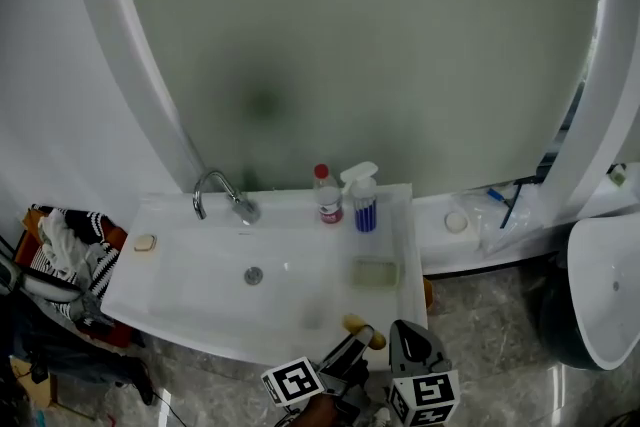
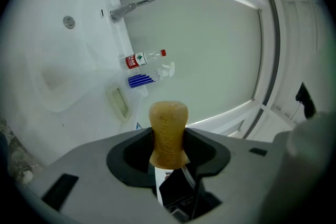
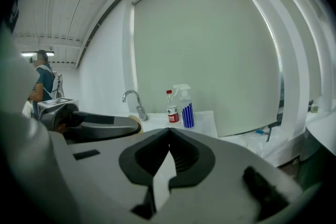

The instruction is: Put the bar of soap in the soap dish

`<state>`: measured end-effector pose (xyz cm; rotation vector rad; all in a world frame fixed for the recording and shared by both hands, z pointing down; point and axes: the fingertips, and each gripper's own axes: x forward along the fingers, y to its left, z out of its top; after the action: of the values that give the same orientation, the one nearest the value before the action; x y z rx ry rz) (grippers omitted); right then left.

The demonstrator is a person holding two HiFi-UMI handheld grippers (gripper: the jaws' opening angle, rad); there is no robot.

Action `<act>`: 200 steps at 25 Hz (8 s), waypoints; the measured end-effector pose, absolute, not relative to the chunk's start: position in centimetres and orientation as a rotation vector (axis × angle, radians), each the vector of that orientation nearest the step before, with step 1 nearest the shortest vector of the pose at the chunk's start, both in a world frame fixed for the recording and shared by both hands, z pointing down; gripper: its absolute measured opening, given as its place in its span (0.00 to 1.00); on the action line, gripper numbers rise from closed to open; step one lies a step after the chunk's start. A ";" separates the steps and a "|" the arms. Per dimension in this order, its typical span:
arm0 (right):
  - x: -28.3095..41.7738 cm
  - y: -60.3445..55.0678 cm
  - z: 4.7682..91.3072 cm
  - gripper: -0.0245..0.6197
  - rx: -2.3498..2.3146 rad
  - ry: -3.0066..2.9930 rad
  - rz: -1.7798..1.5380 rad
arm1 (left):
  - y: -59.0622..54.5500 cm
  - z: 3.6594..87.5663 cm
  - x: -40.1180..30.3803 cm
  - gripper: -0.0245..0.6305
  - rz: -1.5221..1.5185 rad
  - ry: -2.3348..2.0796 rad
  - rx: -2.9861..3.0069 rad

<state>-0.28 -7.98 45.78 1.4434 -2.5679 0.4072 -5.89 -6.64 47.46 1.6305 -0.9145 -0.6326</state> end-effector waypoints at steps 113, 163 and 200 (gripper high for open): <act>1.7 -25.9 51.8 0.05 1.377 -2.470 0.627 | -24.8 59.9 -4.0 0.32 1.441 -0.750 2.524; 5.4 -27.8 52.0 0.05 1.292 -2.571 0.683 | -24.1 62.3 -3.5 0.34 2.183 -0.205 2.371; -0.4 -22.6 50.3 0.05 1.266 -2.556 0.558 | -23.3 55.3 -5.3 0.08 1.782 -0.824 2.666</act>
<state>-0.39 -22.58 50.32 1.2660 -2.5557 0.5579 -5.33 -23.32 55.28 2.6664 -0.8241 1.7823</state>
